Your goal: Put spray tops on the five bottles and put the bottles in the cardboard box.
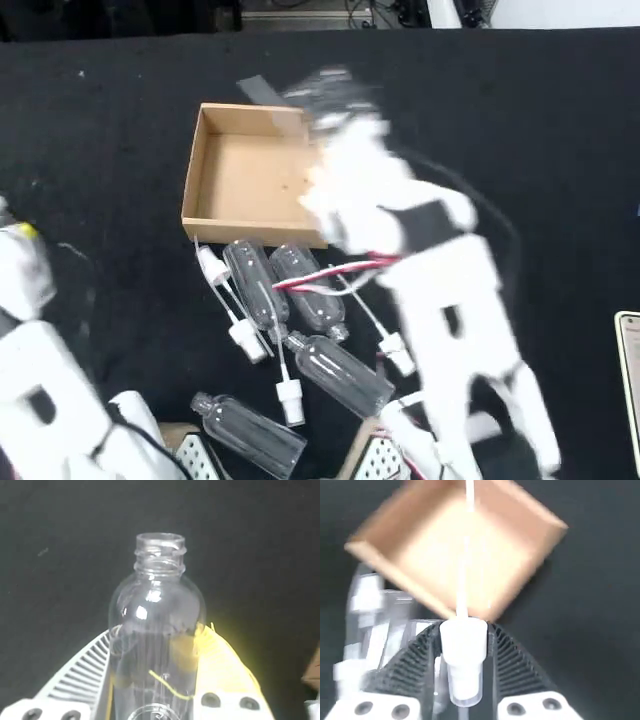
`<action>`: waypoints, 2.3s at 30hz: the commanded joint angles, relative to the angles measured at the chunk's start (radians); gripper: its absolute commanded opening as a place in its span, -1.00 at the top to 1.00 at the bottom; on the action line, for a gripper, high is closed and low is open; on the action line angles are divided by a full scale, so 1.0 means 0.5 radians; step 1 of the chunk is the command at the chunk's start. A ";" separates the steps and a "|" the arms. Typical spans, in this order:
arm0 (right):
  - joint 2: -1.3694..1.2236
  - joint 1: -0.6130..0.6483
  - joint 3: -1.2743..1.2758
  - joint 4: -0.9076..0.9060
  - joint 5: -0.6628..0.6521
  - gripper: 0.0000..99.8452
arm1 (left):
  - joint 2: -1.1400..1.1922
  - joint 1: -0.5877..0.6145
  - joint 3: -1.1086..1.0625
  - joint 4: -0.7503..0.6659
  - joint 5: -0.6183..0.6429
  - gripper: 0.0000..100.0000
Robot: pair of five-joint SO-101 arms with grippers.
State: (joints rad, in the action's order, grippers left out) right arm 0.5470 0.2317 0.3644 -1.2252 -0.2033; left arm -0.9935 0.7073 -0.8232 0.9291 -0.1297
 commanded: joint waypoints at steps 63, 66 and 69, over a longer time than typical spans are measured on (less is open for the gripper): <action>-0.855 -1.375 0.947 1.046 -2.719 0.96 | -1.657 -0.440 -1.751 -0.801 0.684 0.92; -0.855 -1.359 0.861 0.988 -2.124 0.93 | -1.657 -0.440 -1.751 -0.801 0.684 0.92; -0.861 -1.424 0.756 0.795 -1.525 0.87 | -1.657 -0.440 -1.751 -0.801 0.684 0.92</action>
State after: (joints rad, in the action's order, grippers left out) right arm 0.1112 -0.4757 0.8278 -0.7541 -1.2774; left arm -1.8021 0.4910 -1.6794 0.5271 0.2079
